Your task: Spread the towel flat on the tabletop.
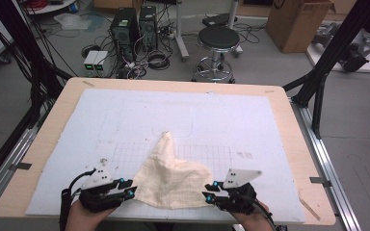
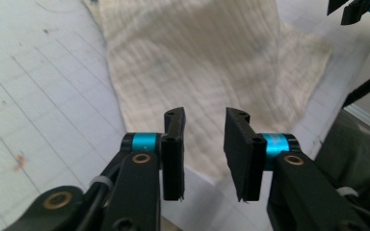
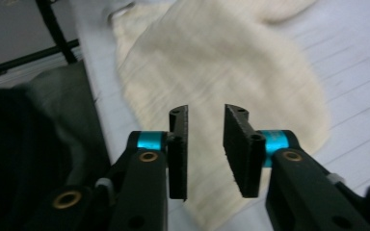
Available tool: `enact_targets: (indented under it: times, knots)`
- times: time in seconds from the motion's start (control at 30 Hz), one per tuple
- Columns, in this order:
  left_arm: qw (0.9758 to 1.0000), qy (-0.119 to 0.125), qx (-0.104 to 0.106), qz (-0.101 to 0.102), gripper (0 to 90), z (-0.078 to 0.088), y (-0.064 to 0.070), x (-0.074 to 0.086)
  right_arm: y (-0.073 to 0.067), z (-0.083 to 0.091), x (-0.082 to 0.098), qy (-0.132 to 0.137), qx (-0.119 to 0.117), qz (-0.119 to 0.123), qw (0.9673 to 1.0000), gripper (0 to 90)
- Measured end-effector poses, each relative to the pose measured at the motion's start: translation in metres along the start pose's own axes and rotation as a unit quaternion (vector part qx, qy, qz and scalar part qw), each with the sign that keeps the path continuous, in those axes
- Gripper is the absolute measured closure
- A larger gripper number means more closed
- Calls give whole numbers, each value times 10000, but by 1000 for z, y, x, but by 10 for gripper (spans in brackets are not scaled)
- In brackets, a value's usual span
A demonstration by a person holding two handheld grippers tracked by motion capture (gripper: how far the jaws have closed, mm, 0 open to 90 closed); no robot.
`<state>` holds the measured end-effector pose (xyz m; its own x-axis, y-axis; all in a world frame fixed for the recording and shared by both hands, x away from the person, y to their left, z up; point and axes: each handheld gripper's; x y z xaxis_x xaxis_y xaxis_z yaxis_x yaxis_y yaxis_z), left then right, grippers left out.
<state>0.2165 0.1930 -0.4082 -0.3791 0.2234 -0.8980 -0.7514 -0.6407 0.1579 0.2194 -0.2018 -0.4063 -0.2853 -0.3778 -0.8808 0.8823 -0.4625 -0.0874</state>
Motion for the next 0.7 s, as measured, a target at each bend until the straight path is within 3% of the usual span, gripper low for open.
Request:
enact_targets:
  times: [0.13,0.23,0.33,0.4,0.57,0.63,0.7]
  knots:
    - [9997,196,87,149,631,-18,-14,-19,20,-8,-20,168,151,33,9997,657]
    - [9995,272,-39,185,617,-37,-21,-31,37,-20,-32,227,233,-38,9995,650]
    - [9996,94,-253,14,619,-57,-28,-33,53,-35,-37,213,265,-112,9994,631]
    - [9995,-148,-272,2,635,-67,-32,-29,60,-44,-36,93,285,-181,9994,601]
    - [9968,-705,-265,-284,704,-80,-35,-16,72,-66,-27,-249,23,-385,9989,569]
    - [9959,-820,-244,-281,725,-82,-35,-11,74,-73,-25,-365,-51,-448,9983,573]
    - [9962,-767,-274,-314,754,-80,-35,-10,74,-78,-23,-476,-172,-467,9976,635]
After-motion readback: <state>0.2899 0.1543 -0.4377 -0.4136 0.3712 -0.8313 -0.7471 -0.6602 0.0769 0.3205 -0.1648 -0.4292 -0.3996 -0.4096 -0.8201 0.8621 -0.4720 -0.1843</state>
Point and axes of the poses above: each handheld gripper's, and its own axes: z roughly backward along the jaws, x roughly out of its underside, y roughly to its right, and after that the axes turned 9 degrees about y, right-handed
